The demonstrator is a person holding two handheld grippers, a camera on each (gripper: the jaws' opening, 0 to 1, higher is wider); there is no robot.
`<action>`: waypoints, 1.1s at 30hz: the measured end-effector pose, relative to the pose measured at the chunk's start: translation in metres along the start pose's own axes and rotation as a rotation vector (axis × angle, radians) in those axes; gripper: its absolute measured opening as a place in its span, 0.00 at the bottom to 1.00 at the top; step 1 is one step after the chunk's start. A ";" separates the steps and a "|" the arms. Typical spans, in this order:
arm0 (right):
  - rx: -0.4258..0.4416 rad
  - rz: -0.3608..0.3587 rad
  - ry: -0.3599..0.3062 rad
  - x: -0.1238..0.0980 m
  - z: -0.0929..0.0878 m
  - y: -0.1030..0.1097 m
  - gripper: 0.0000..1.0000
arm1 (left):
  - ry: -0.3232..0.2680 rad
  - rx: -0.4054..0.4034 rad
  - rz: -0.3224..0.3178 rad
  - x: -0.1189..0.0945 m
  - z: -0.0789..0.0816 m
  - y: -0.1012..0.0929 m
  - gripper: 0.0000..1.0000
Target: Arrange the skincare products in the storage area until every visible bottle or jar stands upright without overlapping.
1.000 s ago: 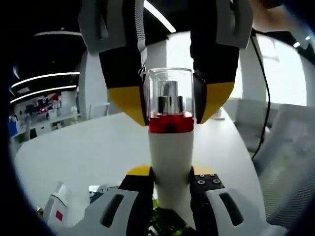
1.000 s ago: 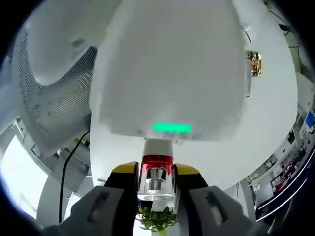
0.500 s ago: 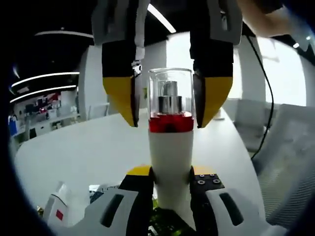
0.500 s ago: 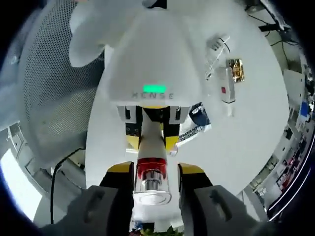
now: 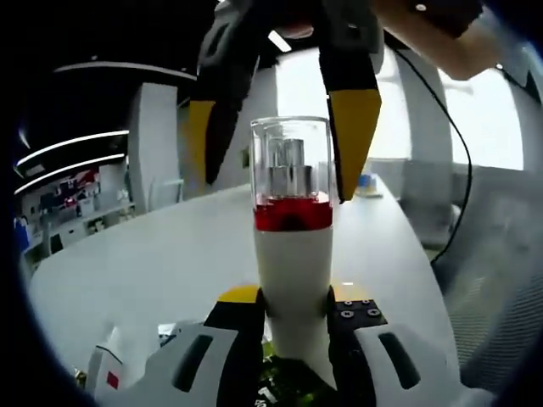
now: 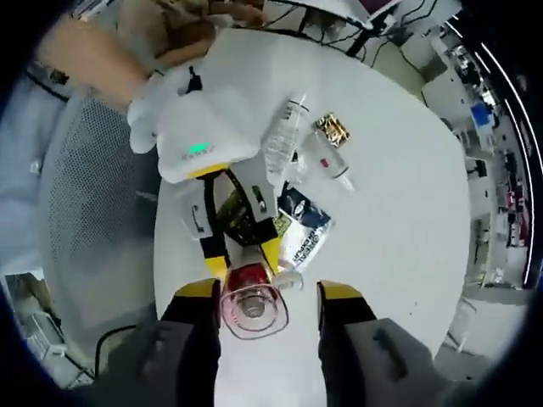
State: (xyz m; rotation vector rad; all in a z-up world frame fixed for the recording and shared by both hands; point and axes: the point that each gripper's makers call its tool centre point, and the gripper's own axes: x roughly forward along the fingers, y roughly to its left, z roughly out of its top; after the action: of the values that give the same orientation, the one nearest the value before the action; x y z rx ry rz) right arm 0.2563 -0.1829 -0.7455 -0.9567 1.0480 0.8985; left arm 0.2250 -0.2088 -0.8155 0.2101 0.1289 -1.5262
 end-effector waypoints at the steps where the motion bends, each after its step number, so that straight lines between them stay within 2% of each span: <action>1: 0.022 -0.004 -0.008 -0.001 -0.001 -0.004 0.45 | 0.001 -0.003 0.000 0.000 0.000 0.000 0.25; 4: 0.024 -0.015 -0.035 -0.006 -0.004 -0.001 0.39 | 0.004 -0.029 0.005 0.000 -0.001 0.003 0.25; 9: 0.033 -0.021 -0.054 -0.007 -0.002 0.008 0.35 | 0.001 -0.053 0.002 0.001 -0.002 0.006 0.25; 12: -0.017 -0.031 -0.096 -0.011 0.005 0.012 0.30 | -0.008 -0.069 -0.015 0.001 -0.002 0.007 0.25; 15: -0.104 -0.035 -0.115 -0.013 0.008 0.013 0.27 | -0.017 -0.070 -0.048 0.003 -0.001 0.004 0.25; 17: -0.099 -0.022 -0.110 -0.014 0.004 0.015 0.26 | -0.023 -0.066 -0.076 0.005 0.000 0.001 0.25; 21: -0.104 0.043 -0.163 -0.013 0.004 0.018 0.26 | -0.032 -0.059 -0.122 0.005 0.001 -0.002 0.25; 23: -0.113 0.062 -0.168 -0.015 0.004 0.019 0.26 | -0.031 -0.051 -0.139 0.006 0.001 -0.002 0.25; 26: -0.133 0.082 -0.151 -0.012 0.003 0.021 0.27 | -0.040 -0.054 -0.163 0.007 0.002 -0.002 0.25; 30: -0.172 0.096 -0.090 -0.004 -0.003 0.023 0.28 | -0.045 -0.057 -0.184 0.008 0.003 -0.003 0.25; 33: -0.136 0.117 -0.068 -0.004 -0.003 0.022 0.28 | -0.034 -0.050 -0.193 0.008 0.003 -0.004 0.25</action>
State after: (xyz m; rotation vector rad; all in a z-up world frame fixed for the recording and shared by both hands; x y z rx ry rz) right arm 0.2341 -0.1794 -0.7462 -0.9781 1.0021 1.1028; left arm 0.2214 -0.2178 -0.8142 0.1344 0.1635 -1.7159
